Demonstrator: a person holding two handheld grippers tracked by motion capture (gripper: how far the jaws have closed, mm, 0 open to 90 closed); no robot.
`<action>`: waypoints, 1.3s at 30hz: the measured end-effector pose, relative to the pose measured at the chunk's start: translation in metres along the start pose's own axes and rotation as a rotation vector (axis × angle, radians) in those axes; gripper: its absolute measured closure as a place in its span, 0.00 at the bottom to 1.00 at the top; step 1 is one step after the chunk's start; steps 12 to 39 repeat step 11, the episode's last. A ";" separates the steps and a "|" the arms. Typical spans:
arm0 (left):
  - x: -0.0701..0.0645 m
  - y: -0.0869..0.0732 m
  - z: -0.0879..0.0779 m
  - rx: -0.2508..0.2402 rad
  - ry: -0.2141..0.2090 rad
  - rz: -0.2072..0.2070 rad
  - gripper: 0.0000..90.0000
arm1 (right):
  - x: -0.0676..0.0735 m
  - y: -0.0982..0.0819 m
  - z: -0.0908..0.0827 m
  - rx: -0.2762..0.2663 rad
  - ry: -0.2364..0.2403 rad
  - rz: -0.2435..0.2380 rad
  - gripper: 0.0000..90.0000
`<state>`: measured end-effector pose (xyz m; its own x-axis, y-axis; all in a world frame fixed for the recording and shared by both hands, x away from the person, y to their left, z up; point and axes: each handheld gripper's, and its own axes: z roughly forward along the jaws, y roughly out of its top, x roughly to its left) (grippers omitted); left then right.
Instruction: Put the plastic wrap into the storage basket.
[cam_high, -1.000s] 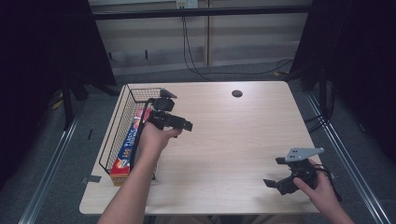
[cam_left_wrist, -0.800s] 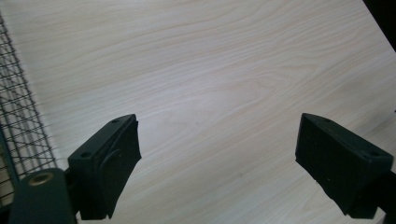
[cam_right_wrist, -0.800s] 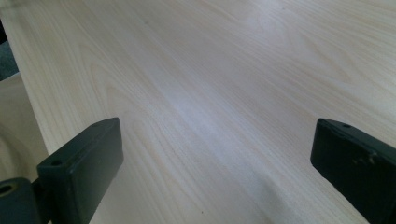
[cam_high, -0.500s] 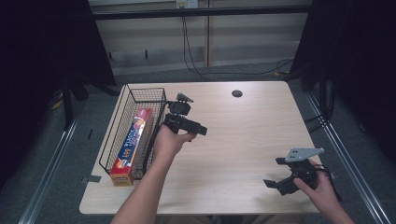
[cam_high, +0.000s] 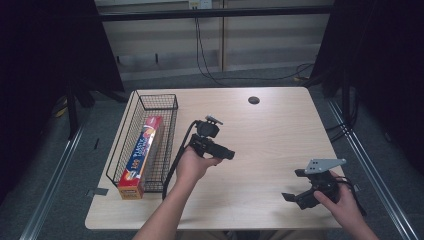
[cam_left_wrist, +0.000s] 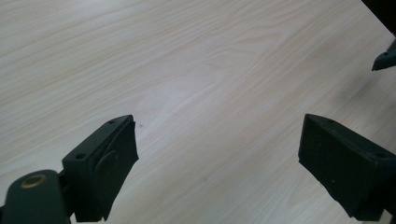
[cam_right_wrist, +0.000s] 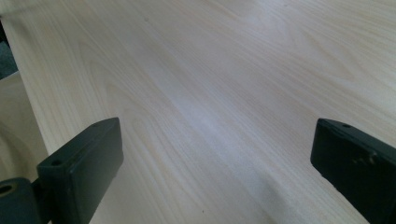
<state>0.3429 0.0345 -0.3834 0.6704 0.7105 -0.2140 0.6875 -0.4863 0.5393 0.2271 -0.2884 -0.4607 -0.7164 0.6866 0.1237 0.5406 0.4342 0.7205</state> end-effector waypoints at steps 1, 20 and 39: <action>-0.002 -0.001 0.003 0.001 -0.002 0.002 0.13 | -0.001 0.000 0.000 -0.002 0.002 -0.001 0.03; -0.007 -0.014 0.019 0.008 -0.018 0.045 0.11 | -0.004 -0.005 0.001 0.004 -0.013 0.020 0.03; -0.007 -0.014 0.019 0.008 -0.018 0.045 0.11 | -0.004 -0.005 0.001 0.004 -0.013 0.020 0.03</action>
